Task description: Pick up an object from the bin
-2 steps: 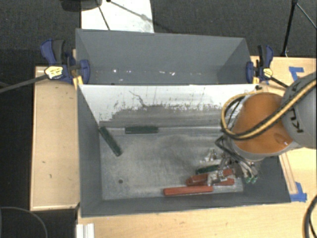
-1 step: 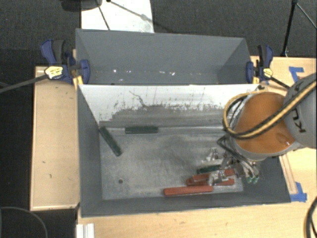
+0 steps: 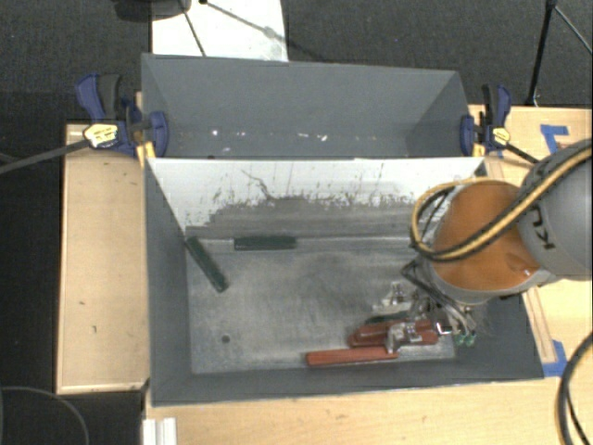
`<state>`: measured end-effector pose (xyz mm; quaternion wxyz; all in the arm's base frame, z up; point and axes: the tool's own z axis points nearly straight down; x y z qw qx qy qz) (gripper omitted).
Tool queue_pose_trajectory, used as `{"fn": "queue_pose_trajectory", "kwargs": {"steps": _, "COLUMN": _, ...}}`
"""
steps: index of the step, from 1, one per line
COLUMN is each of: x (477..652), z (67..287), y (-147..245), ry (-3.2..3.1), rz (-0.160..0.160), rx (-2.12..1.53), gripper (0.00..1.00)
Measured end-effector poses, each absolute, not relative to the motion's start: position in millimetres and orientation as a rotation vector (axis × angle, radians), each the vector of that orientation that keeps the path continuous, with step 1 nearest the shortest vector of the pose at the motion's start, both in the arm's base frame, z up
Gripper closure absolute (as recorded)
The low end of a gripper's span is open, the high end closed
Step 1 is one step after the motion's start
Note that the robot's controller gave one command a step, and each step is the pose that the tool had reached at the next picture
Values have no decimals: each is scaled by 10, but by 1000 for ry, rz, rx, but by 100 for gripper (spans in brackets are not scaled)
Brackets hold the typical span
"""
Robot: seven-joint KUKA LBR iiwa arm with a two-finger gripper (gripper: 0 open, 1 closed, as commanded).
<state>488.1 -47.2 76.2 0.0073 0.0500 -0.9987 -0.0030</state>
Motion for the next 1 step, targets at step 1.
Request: {"fn": "queue_pose_trajectory", "kwargs": {"steps": 1, "x": 4864, "z": 771, "y": -444, "ry": -3146, "rz": 2, "rx": 165, "gripper": 100}}
